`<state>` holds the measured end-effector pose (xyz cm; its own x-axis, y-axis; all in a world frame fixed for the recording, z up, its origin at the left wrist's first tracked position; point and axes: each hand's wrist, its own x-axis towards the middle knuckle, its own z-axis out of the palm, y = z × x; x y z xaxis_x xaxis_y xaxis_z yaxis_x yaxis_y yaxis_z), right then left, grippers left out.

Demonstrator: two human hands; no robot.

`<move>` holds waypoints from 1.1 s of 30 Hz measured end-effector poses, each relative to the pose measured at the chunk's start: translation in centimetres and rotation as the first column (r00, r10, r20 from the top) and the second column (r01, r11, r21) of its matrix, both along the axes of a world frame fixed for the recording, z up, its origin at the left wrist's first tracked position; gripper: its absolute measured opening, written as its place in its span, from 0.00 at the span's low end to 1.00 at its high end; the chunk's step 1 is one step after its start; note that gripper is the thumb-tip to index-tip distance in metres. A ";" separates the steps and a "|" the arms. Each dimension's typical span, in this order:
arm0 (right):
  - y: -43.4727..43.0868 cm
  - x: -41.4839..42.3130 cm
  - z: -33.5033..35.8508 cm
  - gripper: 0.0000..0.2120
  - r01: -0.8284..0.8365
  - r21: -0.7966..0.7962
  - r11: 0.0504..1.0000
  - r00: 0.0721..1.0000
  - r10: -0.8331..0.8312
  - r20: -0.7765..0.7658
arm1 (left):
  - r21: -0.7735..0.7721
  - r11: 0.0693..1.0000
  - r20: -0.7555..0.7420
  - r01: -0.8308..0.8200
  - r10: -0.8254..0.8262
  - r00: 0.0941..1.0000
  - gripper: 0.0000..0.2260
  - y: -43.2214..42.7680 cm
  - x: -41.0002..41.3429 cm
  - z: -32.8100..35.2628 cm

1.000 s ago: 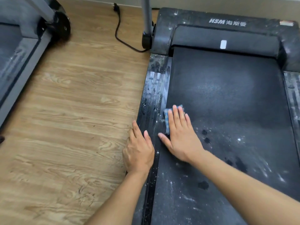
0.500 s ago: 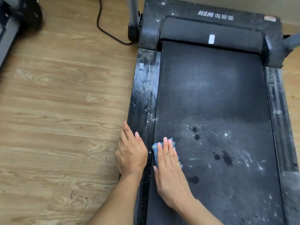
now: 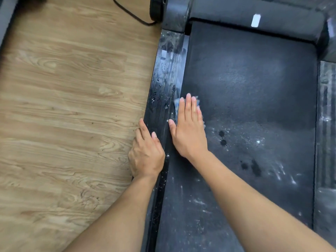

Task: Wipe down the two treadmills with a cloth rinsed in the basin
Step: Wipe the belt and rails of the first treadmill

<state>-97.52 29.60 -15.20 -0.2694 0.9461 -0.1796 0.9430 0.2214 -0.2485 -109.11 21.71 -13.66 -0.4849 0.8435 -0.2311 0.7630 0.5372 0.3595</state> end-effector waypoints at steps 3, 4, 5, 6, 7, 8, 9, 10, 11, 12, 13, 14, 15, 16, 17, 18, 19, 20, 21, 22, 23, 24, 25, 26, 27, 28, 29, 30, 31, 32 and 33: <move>-11.1 1.8 0.3 0.36 -0.095 -0.066 0.993 0.995 0.095 0.010 | -0.026 1.000 0.002 -0.010 0.010 1.000 0.27 0.0 0.1 0.3; -14.2 2.6 0.6 0.36 -0.132 -0.084 0.988 0.991 0.134 0.016 | -0.025 1.000 -0.002 -0.005 0.005 1.000 0.27 0.1 0.2 0.3; -16.3 3.4 0.7 0.36 -0.170 -0.088 0.982 0.985 0.172 0.021 | -0.024 1.000 -0.013 0.004 -0.004 1.000 0.27 0.1 0.2 0.3; -17.2 4.1 0.6 0.35 -0.202 -0.093 0.975 0.978 0.206 0.028 | -0.021 1.000 -0.029 0.009 -0.010 1.000 0.27 0.1 0.3 0.3; -16.9 4.5 0.4 0.36 -0.230 -0.095 0.968 0.972 0.234 0.028 | -0.018 1.000 -0.042 0.005 -0.006 0.999 0.27 0.0 0.3 0.2; -15.5 4.6 0.3 0.37 -0.248 -0.089 0.965 0.967 0.251 0.030 | -0.020 1.000 -0.044 -0.005 0.004 0.999 0.27 0.0 0.2 0.2; -13.6 4.5 0.2 0.38 -0.248 -0.090 0.965 0.967 0.252 0.030 | -0.024 1.000 -0.034 -0.016 0.015 0.999 0.27 0.0 0.2 0.3; -11.2 4.2 0.2 0.39 -0.220 -0.089 0.971 0.974 0.223 0.029 | -0.027 0.999 -0.023 -0.020 0.020 1.000 0.27 0.1 0.2 0.4; -8.2 3.9 0.1 0.40 -0.168 -0.073 0.983 0.985 0.171 0.029 | -0.031 0.999 -0.020 -0.022 0.022 1.000 0.27 0.1 0.2 0.3; -4.8 3.6 0.0 0.41 -0.115 -0.042 0.992 0.992 0.117 0.037 | -0.032 0.999 -0.026 -0.024 0.023 0.999 0.27 0.0 0.2 0.3; -1.0 3.3 0.0 0.41 -0.061 -0.020 0.998 0.997 0.062 0.047 | -0.029 0.999 -0.030 -0.024 0.024 0.999 0.27 0.1 0.2 0.3; 2.6 3.1 0.3 0.42 -0.004 -0.017 1.000 0.999 0.005 0.052 | -0.021 0.999 -0.034 -0.024 0.024 0.999 0.27 0.1 0.3 0.3; 5.7 3.1 0.6 0.42 0.048 -0.017 0.999 0.998 -0.047 0.048 | -0.016 1.000 -0.038 -0.023 0.022 0.999 0.27 0.1 0.2 0.2; 7.7 3.0 0.8 0.42 0.085 -0.015 0.996 0.995 -0.084 0.046 | -0.016 1.000 -0.044 -0.018 0.017 0.999 0.27 0.0 0.3 0.0; 8.6 2.9 0.7 0.42 0.104 -0.008 0.995 0.994 -0.104 0.046 | -0.020 1.000 -0.053 -0.013 0.012 0.999 0.27 0.0 0.3 -0.1; 8.1 2.7 0.6 0.42 0.097 -0.002 0.995 0.995 -0.097 0.037 | -0.025 1.000 -0.058 -0.012 0.011 0.998 0.28 0.0 0.4 -0.1; 6.2 2.5 0.4 0.41 0.070 0.008 0.998 0.997 -0.070 0.033 | -0.030 0.999 -0.057 -0.014 0.012 0.998 0.28 -0.1 0.4 -0.1; 3.0 2.4 0.5 0.40 0.041 0.010 0.999 0.999 -0.041 0.035 | -0.035 0.999 -0.055 -0.011 0.009 0.998 0.27 -0.2 0.3 -0.1; -1.3 2.5 0.7 0.40 0.006 -0.002 1.000 0.999 -0.006 0.041 | -0.037 0.999 -0.057 -0.005 0.002 0.998 0.27 -0.2 0.3 -0.1; -6.2 2.7 0.7 0.39 -0.038 -0.024 0.999 0.998 0.039 0.048 | -0.033 0.999 -0.060 -0.003 0.001 0.998 0.28 -0.2 0.3 -0.1; -11.3 3.1 0.9 0.39 -0.082 -0.060 0.995 0.995 0.085 0.050 | -0.029 1.000 -0.060 -0.009 0.007 0.998 0.28 -0.1 0.3 -0.1; -15.7 3.6 1.1 0.39 -0.110 -0.083 0.991 0.992 0.114 0.046 | -0.029 0.999 -0.053 -0.015 0.013 0.999 0.28 -0.1 0.4 0.0; -19.0 4.0 1.3 0.38 -0.121 -0.085 0.989 0.991 0.125 0.044 | -0.035 0.999 -0.045 -0.017 0.015 0.999 0.27 -0.1 0.5 0.1; -20.9 4.2 1.2 0.38 -0.118 -0.086 0.989 0.991 0.122 0.049 | -0.045 0.999 -0.041 -0.017 0.015 0.999 0.27 0.0 0.6 0.3; -20.8 4.4 1.0 0.38 -0.112 -0.084 0.990 0.991 0.117 0.058 | -0.056 0.998 -0.037 -0.019 0.017 0.999 0.27 0.0 0.7 0.4; -19.3 4.4 0.7 0.38 -0.101 -0.076 0.992 0.992 0.107 0.069 | -0.065 0.998 -0.032 -0.022 0.020 0.999 0.26 0.1 0.7 0.5; -16.7 4.3 0.7 0.38 -0.076 -0.078 0.994 0.994 0.082 0.078 | -0.070 0.997 -0.027 -0.020 0.018 0.999 0.26 0.2 0.7 0.5; -13.3 4.1 0.8 0.39 -0.038 -0.069 0.997 0.996 0.043 0.078 | -0.072 0.997 -0.021 -0.016 0.014 1.000 0.27 0.3 0.7 0.6; -9.0 3.9 0.6 0.39 0.012 -0.039 0.999 0.997 -0.009 0.072 | -0.070 0.997 -0.021 -0.010 0.009 1.000 0.28 0.3 0.7 0.5; -4.4 3.8 0.4 0.40 0.071 -0.003 0.997 0.995 -0.071 0.068 | -0.065 0.998 -0.025 -0.007 0.005 1.000 0.29 0.4 0.7 0.4; 0.3 3.8 0.5 0.41 0.132 0.005 0.991 0.989 -0.132 0.069 | -0.061 0.998 -0.030 -0.007 0.005 1.000 0.29 0.4 0.7 0.3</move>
